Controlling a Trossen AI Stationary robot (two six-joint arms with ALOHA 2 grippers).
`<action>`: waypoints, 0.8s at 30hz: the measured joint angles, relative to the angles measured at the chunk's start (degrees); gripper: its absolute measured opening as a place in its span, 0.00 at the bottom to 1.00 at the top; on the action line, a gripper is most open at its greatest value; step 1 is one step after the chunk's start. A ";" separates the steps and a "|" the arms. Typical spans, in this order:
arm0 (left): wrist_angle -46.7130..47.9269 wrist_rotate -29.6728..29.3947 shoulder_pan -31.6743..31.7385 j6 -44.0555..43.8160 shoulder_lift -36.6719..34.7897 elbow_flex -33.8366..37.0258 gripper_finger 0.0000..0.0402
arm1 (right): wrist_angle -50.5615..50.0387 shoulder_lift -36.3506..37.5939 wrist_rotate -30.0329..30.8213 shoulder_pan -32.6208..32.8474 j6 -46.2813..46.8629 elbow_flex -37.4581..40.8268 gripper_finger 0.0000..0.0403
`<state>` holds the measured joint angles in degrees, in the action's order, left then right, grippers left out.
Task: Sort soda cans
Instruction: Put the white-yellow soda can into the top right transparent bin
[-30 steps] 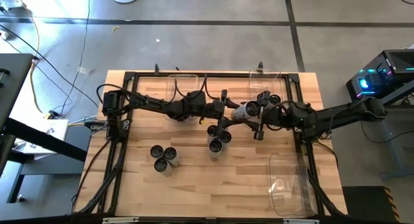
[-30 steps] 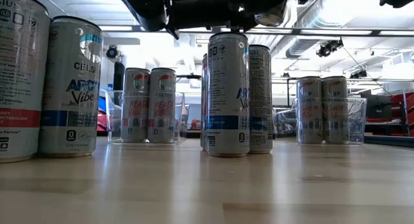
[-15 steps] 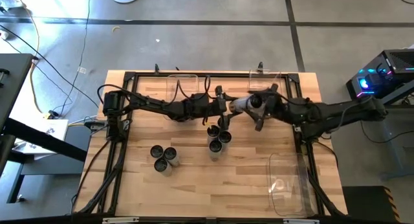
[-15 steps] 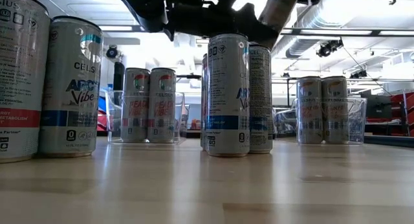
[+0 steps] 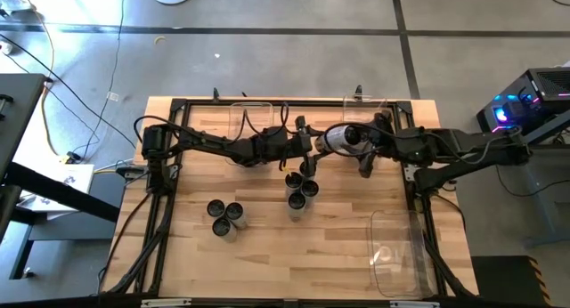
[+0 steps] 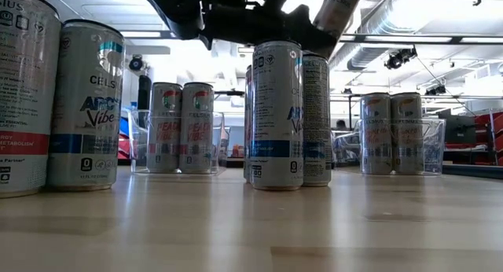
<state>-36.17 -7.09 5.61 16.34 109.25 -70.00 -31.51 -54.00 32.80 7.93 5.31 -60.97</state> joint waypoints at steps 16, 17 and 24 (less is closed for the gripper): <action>2.44 -1.66 -0.01 1.68 -0.02 0.09 0.60 | -9.90 -5.55 -3.18 -1.28 -2.46 -6.51 0.69; 2.47 -1.66 0.02 1.81 -0.02 0.09 0.60 | -10.00 -5.54 -3.29 -1.28 -2.63 -6.51 0.69; 3.65 -1.58 0.10 2.11 -0.04 0.09 0.60 | -11.36 -5.57 -3.91 -1.26 -4.29 -6.51 0.69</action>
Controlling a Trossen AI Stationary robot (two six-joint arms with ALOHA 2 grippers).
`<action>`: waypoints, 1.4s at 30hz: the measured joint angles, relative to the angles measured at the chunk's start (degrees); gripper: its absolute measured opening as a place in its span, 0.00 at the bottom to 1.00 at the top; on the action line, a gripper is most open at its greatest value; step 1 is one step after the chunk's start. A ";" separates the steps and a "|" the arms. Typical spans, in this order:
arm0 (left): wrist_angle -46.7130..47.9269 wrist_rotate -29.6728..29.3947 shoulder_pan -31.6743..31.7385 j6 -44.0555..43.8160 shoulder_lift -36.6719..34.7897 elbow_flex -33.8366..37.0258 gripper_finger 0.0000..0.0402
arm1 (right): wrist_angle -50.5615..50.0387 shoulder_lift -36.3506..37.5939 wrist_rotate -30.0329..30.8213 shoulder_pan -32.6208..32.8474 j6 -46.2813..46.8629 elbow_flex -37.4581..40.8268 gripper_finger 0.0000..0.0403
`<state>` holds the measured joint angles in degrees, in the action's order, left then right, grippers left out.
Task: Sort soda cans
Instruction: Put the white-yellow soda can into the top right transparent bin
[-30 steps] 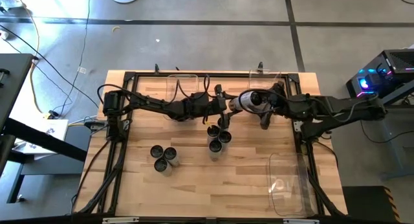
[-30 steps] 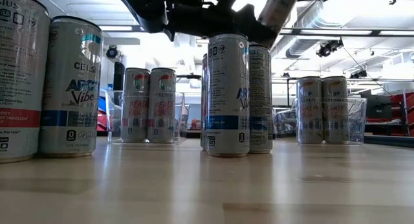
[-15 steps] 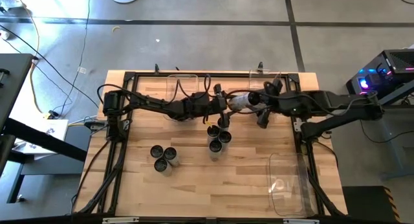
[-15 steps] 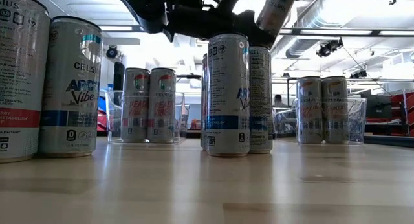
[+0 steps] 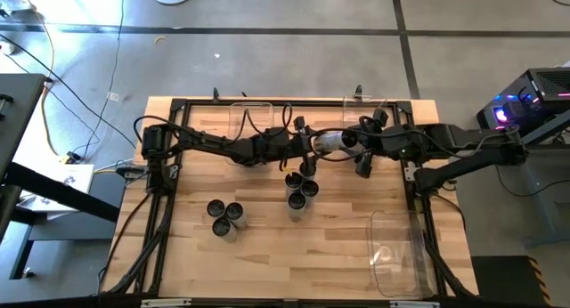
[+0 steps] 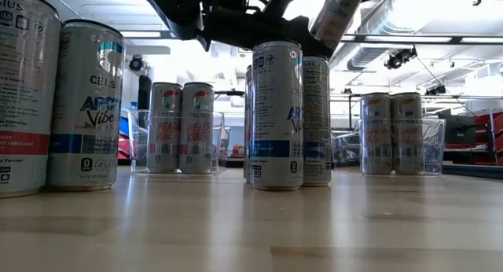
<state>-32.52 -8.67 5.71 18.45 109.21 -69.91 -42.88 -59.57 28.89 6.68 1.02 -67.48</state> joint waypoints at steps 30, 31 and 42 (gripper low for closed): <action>3.35 -0.50 0.29 2.65 -0.09 -0.09 0.60 | -3.00 -0.87 -8.42 -6.69 -7.51 0.15 0.77; 3.38 -0.50 0.29 2.65 -0.09 -0.09 0.60 | -3.01 -0.90 -8.47 -6.69 -7.37 0.14 0.77; 3.84 -0.98 0.29 2.61 -0.09 -0.09 0.64 | -2.83 -1.27 -8.99 -6.69 -6.00 0.14 0.60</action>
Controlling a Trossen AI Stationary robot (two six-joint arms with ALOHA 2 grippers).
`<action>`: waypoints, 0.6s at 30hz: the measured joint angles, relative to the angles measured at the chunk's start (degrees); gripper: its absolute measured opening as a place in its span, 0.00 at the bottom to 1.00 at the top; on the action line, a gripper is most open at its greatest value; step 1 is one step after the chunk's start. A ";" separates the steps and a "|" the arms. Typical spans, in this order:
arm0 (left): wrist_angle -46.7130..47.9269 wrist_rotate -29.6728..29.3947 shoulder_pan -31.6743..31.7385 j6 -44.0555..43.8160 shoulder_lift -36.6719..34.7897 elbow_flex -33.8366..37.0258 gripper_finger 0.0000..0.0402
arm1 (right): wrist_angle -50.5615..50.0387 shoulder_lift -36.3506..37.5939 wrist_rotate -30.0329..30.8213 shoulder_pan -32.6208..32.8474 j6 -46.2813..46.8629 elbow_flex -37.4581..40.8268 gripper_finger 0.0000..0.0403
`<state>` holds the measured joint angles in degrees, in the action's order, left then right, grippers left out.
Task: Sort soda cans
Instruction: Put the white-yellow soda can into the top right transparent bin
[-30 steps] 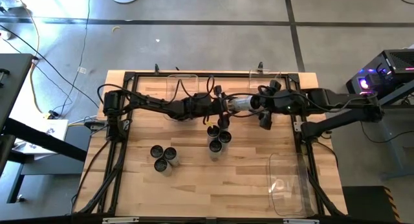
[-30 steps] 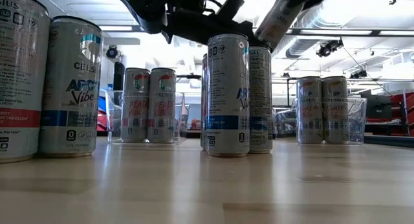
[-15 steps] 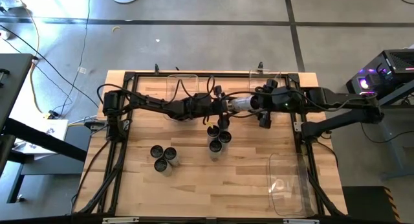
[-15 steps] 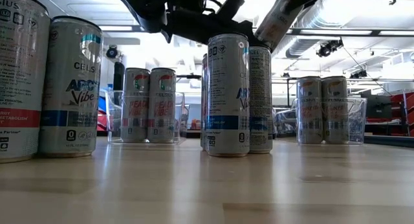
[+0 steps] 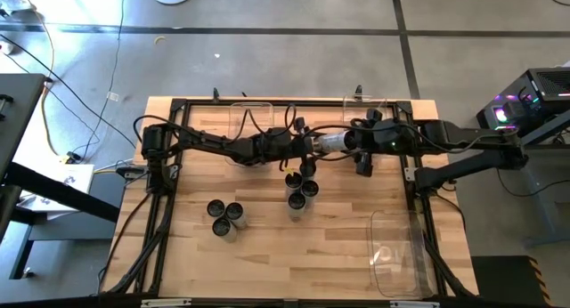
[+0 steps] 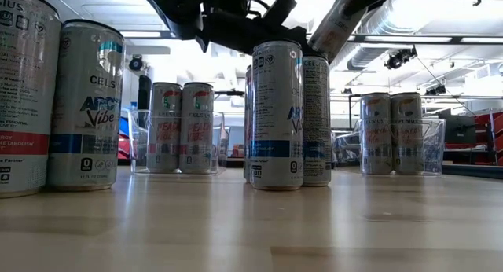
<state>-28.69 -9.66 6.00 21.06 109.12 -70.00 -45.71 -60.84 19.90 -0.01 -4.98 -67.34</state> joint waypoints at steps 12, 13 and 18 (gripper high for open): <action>3.84 -7.29 2.52 -3.91 -1.95 0.00 0.84 | -17.73 0.16 11.93 -3.52 10.80 -10.76 0.60; 4.50 -8.49 2.53 -3.91 -2.47 0.00 0.84 | -19.52 0.16 11.51 -5.16 11.59 -11.53 0.60; 7.20 -11.93 2.16 -2.69 -4.57 0.00 0.84 | -23.07 0.16 7.31 -18.81 11.09 -12.11 0.60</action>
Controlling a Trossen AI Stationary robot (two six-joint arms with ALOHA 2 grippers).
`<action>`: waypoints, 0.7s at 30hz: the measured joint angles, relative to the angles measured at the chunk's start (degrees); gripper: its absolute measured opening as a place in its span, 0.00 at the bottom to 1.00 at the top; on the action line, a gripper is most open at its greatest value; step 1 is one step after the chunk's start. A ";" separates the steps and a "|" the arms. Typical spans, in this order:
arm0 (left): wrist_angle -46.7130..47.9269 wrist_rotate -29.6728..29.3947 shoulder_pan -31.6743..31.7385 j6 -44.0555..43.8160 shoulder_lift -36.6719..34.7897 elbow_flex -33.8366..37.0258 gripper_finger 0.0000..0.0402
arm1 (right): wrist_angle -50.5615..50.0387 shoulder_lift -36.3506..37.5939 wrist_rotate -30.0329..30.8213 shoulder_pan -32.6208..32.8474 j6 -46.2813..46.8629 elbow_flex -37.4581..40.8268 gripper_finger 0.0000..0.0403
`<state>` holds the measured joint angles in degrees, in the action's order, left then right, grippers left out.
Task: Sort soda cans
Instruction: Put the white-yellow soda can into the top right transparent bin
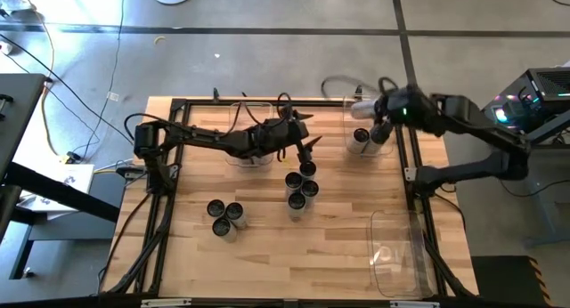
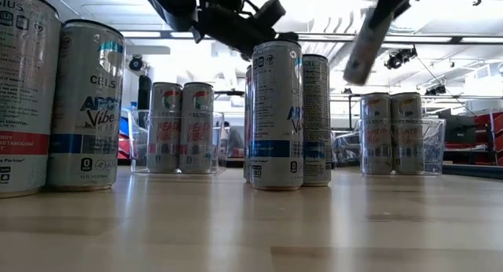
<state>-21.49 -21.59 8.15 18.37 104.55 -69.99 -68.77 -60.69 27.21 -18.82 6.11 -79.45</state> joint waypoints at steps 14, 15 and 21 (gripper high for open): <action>7.01 -6.58 -2.79 -0.15 -20.71 9.69 0.85 | 6.01 -10.51 -22.54 -33.91 -14.22 10.22 0.60; 7.06 -7.04 -2.75 -0.79 -22.36 11.24 0.85 | 6.04 -11.69 -23.17 -34.19 -14.80 10.22 0.60; 1.68 -8.32 -2.77 -4.81 -29.20 19.89 0.85 | 5.66 -17.67 -26.30 -34.81 -17.14 10.22 0.60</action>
<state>-19.81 -29.91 5.39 13.56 75.35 -50.11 -63.11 -78.36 0.92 -53.63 -11.03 -69.23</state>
